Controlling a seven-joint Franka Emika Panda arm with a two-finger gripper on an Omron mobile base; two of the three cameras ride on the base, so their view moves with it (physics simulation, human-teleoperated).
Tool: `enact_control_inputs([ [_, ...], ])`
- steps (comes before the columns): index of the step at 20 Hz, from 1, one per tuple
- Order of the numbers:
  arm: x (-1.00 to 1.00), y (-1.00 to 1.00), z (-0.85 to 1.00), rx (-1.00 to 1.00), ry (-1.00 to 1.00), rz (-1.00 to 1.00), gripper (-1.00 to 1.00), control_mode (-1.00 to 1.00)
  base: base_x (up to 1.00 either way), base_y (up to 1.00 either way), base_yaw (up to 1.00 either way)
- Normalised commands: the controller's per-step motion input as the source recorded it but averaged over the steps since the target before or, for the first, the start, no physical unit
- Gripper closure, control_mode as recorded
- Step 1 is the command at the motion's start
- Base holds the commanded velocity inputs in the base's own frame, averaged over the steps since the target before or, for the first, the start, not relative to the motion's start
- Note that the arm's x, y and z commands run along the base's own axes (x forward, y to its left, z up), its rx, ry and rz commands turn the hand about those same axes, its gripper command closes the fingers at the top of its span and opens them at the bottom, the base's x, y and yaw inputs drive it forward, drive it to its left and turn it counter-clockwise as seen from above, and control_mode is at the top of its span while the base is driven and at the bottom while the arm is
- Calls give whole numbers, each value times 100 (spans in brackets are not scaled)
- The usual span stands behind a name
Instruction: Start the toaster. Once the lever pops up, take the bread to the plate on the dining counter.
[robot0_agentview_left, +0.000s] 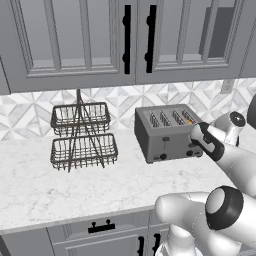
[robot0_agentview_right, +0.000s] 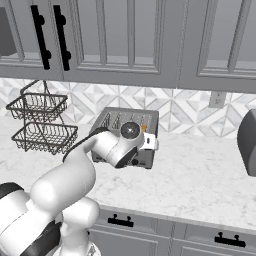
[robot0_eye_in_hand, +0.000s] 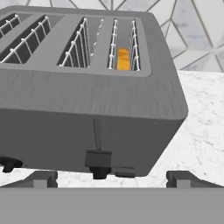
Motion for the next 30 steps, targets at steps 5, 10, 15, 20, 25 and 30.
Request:
enact_control_inputs([
  [5, 0, 0, 0, 0, 0, 0, -100, -100, 0, 0, 0],
  [10, 0, 0, 0, 0, 0, 0, -100, -100, 0, 0, 0],
  [15, 0, 0, 0, 0, 0, 0, -100, -100, 0, 0, 0],
  [20, 0, 0, 0, 0, 0, 0, -100, -100, 0, 0, 0],
  [25, 0, 0, 0, 0, 0, 0, -100, -100, 0, 0, 0],
  [30, 0, 0, 0, 0, 0, 0, -100, -100, 0, 0, 0],
])
